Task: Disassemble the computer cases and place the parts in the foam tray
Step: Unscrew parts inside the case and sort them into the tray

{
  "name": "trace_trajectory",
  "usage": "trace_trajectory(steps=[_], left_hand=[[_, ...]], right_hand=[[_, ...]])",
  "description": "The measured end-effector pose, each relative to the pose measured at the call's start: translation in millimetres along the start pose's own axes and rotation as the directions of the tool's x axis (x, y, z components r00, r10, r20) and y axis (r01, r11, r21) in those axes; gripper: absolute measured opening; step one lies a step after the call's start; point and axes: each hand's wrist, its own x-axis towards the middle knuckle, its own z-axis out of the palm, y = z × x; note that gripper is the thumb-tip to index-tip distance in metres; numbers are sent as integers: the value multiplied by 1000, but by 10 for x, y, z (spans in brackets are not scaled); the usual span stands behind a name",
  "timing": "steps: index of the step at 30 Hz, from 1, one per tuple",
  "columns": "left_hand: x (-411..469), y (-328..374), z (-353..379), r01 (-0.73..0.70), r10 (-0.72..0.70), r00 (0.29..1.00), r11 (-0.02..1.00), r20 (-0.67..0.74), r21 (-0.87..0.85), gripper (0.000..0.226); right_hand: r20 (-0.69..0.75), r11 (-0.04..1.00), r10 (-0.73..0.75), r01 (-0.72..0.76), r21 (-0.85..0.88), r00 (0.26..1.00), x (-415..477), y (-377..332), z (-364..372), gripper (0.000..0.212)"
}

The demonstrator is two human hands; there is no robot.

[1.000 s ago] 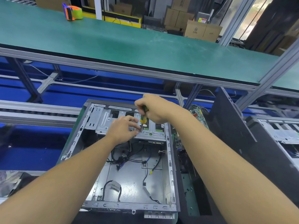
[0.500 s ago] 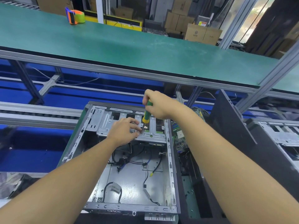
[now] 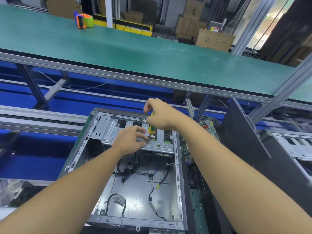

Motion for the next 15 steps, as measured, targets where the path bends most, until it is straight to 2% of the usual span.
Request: trace_trajectory(steps=[2,4,6,8,9,11,13,15], left_hand=[[5,1,10,0,0,1000,1000,-3,6,11],[2,-1,14,1,-1,1000,1000,-10,-3,12],[-8,-5,14,2,-2,1000,1000,-13,-9,12],[-13,0,11,4,-4,1000,1000,-10,-4,13],[-14,6,9,5,-5,1000,1000,-8,1,13],[-15,14,3,4,-4,1000,1000,-3,11,12],[-16,18,0,5,-5,1000,1000,2,14,13],[-14,21,-3,5,-5,1000,1000,3,12,13]], right_hand=[[13,996,35,-33,-86,999,1,-3,-4,18],[-94,944,69,-96,-315,993,10,-2,44,37],[-208,869,78,-169,-465,975,1,-18,96,52],[-258,816,3,-151,-558,966,-5,-31,139,38],[-258,819,-34,-121,-561,966,4,-34,144,27],[-185,897,-34,-52,-439,982,10,-47,102,14],[-26,966,26,-32,-257,999,8,-61,11,22],[62,969,69,-52,-243,996,-10,-67,-34,25]])
